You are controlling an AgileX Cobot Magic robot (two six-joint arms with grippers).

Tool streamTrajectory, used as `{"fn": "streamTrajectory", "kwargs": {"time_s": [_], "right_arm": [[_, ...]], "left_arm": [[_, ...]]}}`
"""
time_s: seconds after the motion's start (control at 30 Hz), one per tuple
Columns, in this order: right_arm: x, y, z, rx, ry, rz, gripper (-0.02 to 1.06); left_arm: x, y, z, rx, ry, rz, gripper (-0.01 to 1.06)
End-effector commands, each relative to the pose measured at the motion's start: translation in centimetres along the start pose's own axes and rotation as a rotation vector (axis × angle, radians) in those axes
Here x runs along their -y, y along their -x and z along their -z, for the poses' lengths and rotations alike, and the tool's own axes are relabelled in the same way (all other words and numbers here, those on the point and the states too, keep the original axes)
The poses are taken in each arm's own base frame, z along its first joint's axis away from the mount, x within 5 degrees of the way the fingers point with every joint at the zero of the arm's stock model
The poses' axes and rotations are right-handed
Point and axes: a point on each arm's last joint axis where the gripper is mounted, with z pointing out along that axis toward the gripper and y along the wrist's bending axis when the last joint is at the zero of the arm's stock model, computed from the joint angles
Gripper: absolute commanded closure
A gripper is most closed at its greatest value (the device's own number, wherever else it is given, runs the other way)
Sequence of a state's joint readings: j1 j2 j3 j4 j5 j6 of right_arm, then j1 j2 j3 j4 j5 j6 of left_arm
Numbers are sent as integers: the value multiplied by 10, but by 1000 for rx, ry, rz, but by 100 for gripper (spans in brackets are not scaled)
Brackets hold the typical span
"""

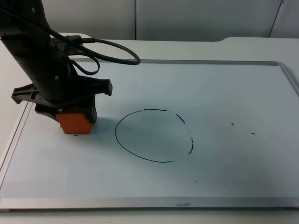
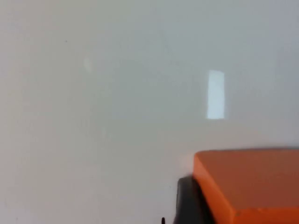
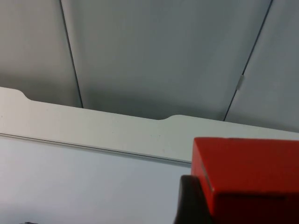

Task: Pick up one cube with the left hand and another cube with the right hand. First place the cube in the right hand at the target position, then stack the cube in the left hand on top.

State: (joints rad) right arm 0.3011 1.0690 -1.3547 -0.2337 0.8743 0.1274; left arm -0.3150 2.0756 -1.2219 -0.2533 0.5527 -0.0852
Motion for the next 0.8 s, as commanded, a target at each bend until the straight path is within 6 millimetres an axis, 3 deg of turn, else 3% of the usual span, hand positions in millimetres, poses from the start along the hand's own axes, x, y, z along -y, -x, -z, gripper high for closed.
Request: {"fn": "streamTrajectory", "kwargs": {"time_s": [0.0, 0.03, 0.1, 0.17, 0.3, 0.33, 0.43, 0.47, 0.6, 0.63, 0.73, 0.77], "right_arm": [[-1, 1, 2, 24, 7, 4, 105], [-1, 1, 2, 24, 7, 4, 105], [-1, 1, 2, 24, 7, 4, 105], [-1, 1, 2, 22, 7, 4, 105], [-1, 1, 1, 18, 11, 30, 105], [-1, 1, 1, 18, 11, 30, 105], [-4, 0, -2, -1, 38, 38, 105], [-4, 0, -2, -1, 38, 38, 105], [-14, -1, -28, -144, 98, 78, 105], [-14, -1, -28, -144, 98, 78, 105], [-27, -4, -61, -245, 175, 100, 105], [-27, -4, -61, -245, 175, 100, 105]], "left_arm": [[4, -2, -1, -10, -11, 19, 86], [5, -1, 1, -7, -19, 29, 96], [9, 0, 9, 15, -29, 23, 103], [11, 1, 15, 24, -31, 12, 104], [18, 1, 55, 53, -54, -103, 104], [18, 1, 55, 53, -54, -103, 104], [25, -7, 103, 69, -78, -221, 104], [25, -7, 103, 69, -78, -221, 104], [30, -19, 164, 153, -106, -292, 104], [30, -19, 164, 153, -106, -292, 104], [30, -31, 201, 213, -103, -326, 104], [30, -31, 201, 213, -103, -326, 104]]}}
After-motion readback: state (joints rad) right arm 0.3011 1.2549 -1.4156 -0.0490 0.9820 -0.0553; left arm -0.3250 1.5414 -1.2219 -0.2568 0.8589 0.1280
